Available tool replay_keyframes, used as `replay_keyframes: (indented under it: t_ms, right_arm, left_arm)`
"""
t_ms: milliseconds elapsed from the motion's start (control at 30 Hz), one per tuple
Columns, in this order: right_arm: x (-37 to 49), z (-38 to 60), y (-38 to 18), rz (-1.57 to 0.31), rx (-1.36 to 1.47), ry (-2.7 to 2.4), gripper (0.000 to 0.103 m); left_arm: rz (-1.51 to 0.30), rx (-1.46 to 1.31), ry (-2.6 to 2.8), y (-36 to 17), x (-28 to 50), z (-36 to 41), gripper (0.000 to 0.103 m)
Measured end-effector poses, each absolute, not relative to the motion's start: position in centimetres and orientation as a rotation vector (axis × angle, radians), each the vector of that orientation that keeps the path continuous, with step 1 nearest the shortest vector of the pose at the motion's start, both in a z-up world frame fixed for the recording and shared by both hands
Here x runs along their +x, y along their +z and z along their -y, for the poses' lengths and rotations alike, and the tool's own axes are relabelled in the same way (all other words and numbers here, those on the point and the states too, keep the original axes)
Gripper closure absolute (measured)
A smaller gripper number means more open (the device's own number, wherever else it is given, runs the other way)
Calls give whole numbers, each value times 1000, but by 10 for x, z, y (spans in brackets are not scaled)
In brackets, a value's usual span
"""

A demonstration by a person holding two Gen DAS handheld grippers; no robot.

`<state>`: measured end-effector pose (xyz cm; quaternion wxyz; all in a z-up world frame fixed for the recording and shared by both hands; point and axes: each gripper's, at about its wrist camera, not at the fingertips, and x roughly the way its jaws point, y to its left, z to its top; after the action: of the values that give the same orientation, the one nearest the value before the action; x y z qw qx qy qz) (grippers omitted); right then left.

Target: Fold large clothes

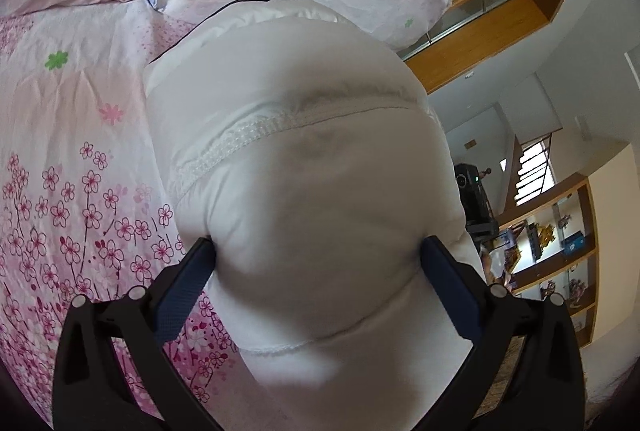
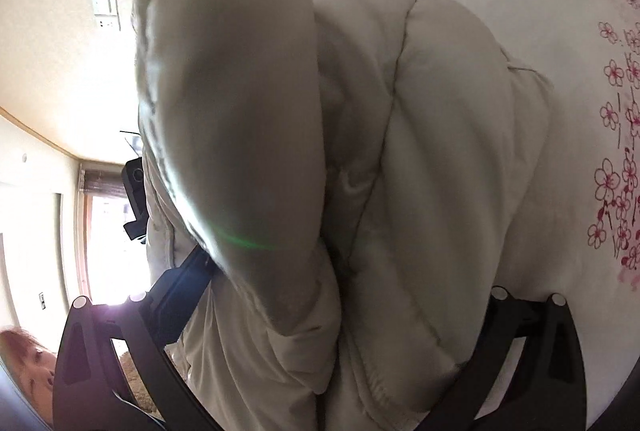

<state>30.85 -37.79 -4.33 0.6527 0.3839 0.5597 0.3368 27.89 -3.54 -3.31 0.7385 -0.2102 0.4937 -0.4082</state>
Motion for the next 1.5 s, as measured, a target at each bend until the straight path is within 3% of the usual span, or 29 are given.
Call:
replay_keyframes:
  t_ms: [67,200,367,567,767,1067,1233,1500]
  right_arm:
    - [301,379,-43,-1226,896,789,15]
    - [288,378,-38,-1128,890,826,27]
    - [286,378,-12,-1073,834,832,35]
    - [296,357,27,-1021,760,893,38]
    - [328,327,28,-1031,733,941,38]
    - [336,303,-19,-1183,748,889,38]
    - [320,322,-46,-1255,820,830,34]
    - [305,333,-63,-1267,873,768,29]
  left_arm:
    - [-1063,-476,-895,-34,275,33,2]
    - [-1017,-504,-924,-30,267,29,18]
    - [-976,-513,-941,-17,267,22,29]
    - [-865,-530,-914,10,268,-10,31]
    - [-793,-518,-817,29,274,-54,31]
    - [-809,-503,-636,17,296,-114,32]
    - [-832,-515,-619,-6,303,-122,27]
    - [-792,-384,-504,8,298,-107,19]
